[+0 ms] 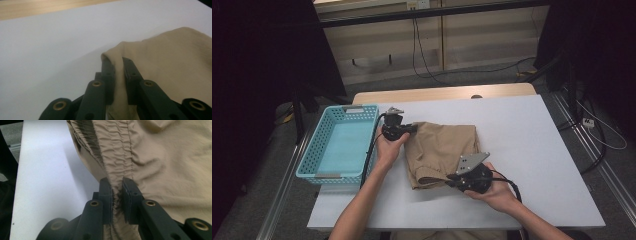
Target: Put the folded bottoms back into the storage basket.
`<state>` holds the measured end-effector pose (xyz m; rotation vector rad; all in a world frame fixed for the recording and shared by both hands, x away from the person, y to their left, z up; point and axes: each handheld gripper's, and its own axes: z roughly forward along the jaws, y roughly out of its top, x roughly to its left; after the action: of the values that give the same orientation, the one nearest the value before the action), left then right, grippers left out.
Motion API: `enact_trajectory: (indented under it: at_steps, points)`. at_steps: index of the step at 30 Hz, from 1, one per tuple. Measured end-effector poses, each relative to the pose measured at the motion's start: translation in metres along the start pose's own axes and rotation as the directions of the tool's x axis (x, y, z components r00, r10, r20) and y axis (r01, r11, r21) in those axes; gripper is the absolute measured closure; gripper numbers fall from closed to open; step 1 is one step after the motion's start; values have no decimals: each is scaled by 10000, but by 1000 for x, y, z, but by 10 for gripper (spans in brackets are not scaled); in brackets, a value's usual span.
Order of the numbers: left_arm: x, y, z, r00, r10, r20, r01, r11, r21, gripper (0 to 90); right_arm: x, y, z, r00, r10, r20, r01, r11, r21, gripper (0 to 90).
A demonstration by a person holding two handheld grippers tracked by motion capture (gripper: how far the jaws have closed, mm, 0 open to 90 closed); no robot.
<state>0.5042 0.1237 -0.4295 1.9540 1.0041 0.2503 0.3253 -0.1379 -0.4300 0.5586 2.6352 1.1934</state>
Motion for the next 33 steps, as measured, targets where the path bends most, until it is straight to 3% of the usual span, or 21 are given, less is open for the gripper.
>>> enact_trajectory:
  at_steps: [9,26,29,33]
  points:
    - [-1,8,-11,9989,-130,447,152,9987,-490,817,-2,1,-4,9999,51,-119,-54,9997,-247,790]
    - [-5,21,-29,9984,90,563,-30,9943,-1064,819,-2,7,-9,9998,132,-148,-143,9972,-736,792]
    - [-3,23,-34,9984,-7,564,73,9931,-1172,820,-1,9,-11,9998,140,-125,-150,9961,-869,792]
    - [-2,27,-40,9985,154,525,-85,9915,-1296,820,0,11,-13,9995,293,-108,-304,9927,-1167,792]
